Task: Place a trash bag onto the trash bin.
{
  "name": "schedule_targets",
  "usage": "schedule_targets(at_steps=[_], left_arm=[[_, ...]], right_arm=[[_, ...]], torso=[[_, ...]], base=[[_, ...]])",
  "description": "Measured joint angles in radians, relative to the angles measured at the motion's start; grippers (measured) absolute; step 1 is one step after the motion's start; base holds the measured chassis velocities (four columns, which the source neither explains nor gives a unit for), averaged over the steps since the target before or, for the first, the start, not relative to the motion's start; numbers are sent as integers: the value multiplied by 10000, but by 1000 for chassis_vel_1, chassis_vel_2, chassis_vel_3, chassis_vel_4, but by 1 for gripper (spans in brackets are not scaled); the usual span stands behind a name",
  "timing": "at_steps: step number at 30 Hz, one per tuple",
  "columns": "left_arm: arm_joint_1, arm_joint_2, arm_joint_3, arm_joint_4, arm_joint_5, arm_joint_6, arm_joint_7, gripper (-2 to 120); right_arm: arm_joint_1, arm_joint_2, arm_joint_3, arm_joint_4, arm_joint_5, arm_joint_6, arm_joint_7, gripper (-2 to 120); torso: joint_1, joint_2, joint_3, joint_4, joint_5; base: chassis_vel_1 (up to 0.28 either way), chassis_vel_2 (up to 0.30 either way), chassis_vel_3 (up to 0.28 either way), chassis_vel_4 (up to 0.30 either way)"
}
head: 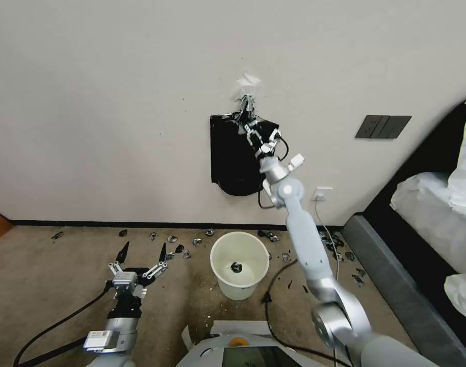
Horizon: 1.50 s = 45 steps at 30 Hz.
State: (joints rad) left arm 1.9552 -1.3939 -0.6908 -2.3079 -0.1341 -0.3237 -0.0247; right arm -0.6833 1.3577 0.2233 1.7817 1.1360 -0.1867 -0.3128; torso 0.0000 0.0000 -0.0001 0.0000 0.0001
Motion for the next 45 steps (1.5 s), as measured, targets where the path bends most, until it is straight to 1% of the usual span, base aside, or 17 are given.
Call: schedule_targets(at_steps=[3,7,8,11,22,31,32,34,35,36,37,38,39,40,42,43,45], left_arm=[[-108,-67,187,41,10,0,0,100],[-174,-106,284,90,32,-5,-1,100],[-194,-113,323,105,41,-8,0,100],[-293,-123,492,162,81,-21,-1,100],[-404,-12,760,126,127,-51,0,100],[-598,502,823,-48,-66,-14,-1,100],[-676,762,874,-83,-162,10,0,100],[-700,832,883,-89,-181,20,-1,100],[-924,1465,896,-161,-361,121,-7,100],[-924,1465,896,-161,-361,121,-7,100],[-1018,1748,890,-229,-531,185,-8,100],[-1179,2305,835,-411,-935,315,-14,100],[-1272,2691,779,-533,-1240,408,-15,100],[-1272,2691,779,-533,-1240,408,-15,100],[-1553,3584,644,-813,-2115,628,-14,100],[-1553,3584,644,-813,-2115,628,-14,100],[-2032,4343,570,-871,-3003,844,-12,100]], right_arm=[[-623,-455,-203,799,-138,47,15,0],[-1113,-700,-274,1228,-287,78,62,0],[-1258,-762,-289,1320,-322,79,83,0],[-2113,-1050,-318,1912,-533,96,175,0],[-3258,-1592,-396,2700,-1262,184,174,0],[-3959,-2077,-412,3209,-1638,358,189,0],[-4114,-2178,-400,3298,-1698,398,189,0],[-4155,-2209,-393,3325,-1715,407,189,0],[-4319,-2348,-372,3452,-1783,455,189,0],[-4319,-2348,-372,3452,-1783,455,189,0],[-4414,-2424,-362,3521,-1848,480,188,0],[-4546,-2503,-358,3589,-1983,513,175,0],[-4623,-2543,-354,3617,-2090,544,167,0],[-4623,-2543,-354,3617,-2090,544,167,0],[-4865,-2605,-357,3657,-2410,617,125,0],[-4865,-2605,-357,3657,-2410,617,125,0],[-5025,-2643,-398,3668,-2592,656,91,0]], torso=[[0,0,-1,1,0],[0,0,-1,2,0],[0,0,-1,-2,1],[0,0,-1,-1,1],[0,0,0,1,0],[0,0,0,1,-1],[0,0,0,2,0],[0,0,0,2,0],[0,0,0,-4,-1],[0,0,0,-4,-1],[0,0,0,6,-4],[-1,0,0,-6,-4],[0,0,0,-1,-1],[0,0,0,-1,-1],[0,0,0,1,-1],[0,0,0,1,-1],[0,0,0,4,-2]], base=[[0,0,0,0],[0,0,0,0],[0,0,0,0],[0,0,0,0],[0,0,0,0],[0,0,0,0],[0,0,0,0],[0,0,0,0],[0,0,0,0],[0,0,0,0],[0,0,0,0],[0,0,0,0],[0,0,0,0],[0,0,0,0],[0,0,0,0],[0,0,0,0],[0,0,0,0]])
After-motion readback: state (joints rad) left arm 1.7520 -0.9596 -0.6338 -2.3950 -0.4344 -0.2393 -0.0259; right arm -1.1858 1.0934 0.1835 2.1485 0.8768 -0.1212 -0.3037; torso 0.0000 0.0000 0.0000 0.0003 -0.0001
